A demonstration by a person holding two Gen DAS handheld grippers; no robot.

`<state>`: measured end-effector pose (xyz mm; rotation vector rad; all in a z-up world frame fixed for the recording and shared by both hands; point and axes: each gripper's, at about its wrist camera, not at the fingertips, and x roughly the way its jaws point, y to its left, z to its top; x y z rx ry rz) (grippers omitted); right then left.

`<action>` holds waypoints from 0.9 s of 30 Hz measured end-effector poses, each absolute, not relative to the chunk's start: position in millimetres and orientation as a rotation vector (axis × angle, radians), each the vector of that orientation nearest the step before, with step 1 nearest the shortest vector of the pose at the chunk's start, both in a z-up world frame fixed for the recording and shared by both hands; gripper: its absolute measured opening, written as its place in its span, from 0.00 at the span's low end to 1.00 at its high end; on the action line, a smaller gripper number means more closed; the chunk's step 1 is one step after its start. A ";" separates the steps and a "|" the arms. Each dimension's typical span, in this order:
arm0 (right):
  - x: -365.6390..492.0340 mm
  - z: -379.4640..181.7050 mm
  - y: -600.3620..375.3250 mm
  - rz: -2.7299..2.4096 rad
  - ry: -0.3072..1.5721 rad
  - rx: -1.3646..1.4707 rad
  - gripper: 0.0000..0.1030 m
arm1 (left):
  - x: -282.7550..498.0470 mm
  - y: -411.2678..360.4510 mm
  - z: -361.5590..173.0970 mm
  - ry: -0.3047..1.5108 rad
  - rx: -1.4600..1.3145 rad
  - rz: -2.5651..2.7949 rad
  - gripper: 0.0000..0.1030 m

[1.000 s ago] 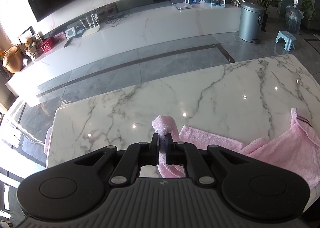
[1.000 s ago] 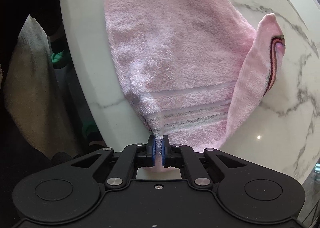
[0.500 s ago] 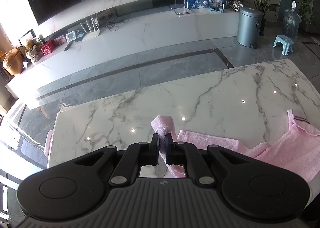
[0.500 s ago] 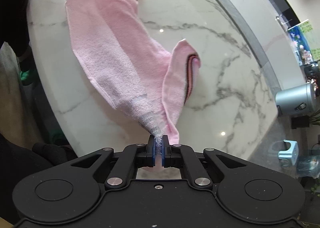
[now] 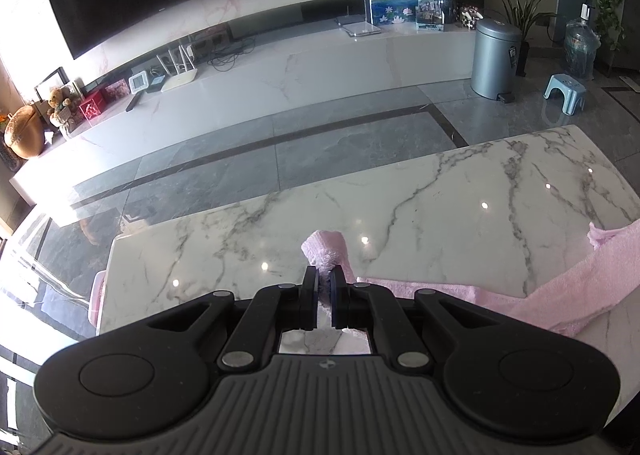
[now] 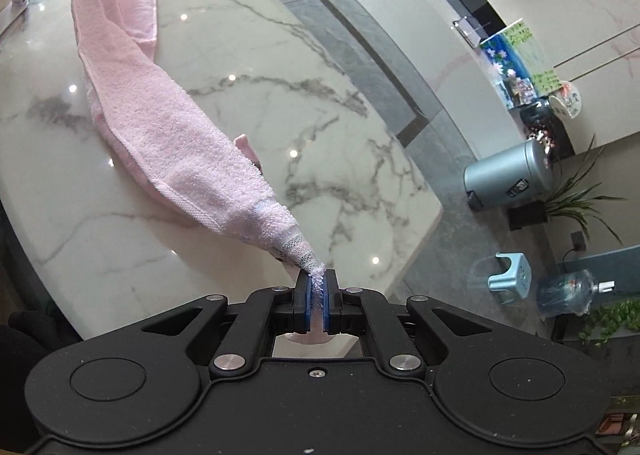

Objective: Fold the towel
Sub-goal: 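Lift the towel hem with the right gripper while the left gripper holds its corner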

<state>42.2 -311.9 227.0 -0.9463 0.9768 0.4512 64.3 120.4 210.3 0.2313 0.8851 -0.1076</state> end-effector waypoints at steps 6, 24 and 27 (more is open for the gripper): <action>74.9 237.7 -315.0 0.412 0.951 -0.930 0.03 | 84.6 118.5 208.9 0.895 0.236 -0.103 0.04; 204.1 306.5 -308.9 0.192 0.745 -0.879 0.03 | 166.6 119.7 260.3 0.783 0.210 -0.024 0.04; 215.2 324.0 -312.1 0.159 0.707 -0.859 0.03 | 171.1 121.4 279.0 0.734 0.199 -0.010 0.04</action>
